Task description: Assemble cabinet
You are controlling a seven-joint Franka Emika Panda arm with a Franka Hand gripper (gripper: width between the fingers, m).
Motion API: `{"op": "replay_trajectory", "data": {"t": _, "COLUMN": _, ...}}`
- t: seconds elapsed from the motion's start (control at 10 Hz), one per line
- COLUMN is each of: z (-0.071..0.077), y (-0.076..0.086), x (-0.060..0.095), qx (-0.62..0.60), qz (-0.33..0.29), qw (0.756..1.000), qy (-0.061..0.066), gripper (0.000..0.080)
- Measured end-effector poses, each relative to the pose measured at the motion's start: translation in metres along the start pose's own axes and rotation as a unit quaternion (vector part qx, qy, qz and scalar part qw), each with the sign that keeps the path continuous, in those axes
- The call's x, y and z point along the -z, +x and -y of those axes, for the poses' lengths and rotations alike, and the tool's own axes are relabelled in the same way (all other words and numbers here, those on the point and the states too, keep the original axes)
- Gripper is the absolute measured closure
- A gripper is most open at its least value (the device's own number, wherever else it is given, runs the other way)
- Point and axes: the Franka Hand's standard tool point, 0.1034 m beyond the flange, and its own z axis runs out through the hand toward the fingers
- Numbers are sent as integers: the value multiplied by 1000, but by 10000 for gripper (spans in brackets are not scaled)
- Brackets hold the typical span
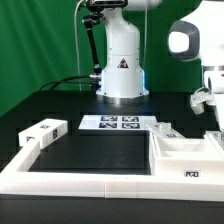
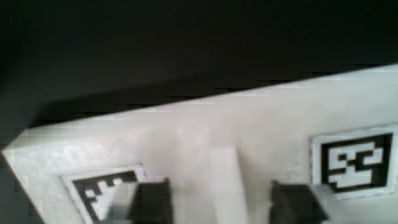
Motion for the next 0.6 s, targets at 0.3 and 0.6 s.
{"op": "replay_trajectory", "data": {"t": 0.3, "z": 0, "y": -2, "x": 0, "qx": -1, "qz": 1, "qw": 1000, "qy": 0, "gripper": 732}}
{"op": "replay_trajectory", "data": {"t": 0.6, "z": -2, "y": -4, "x": 2, "qx": -2, "qz": 1, "qw": 1000, "qy": -1, "gripper": 732}}
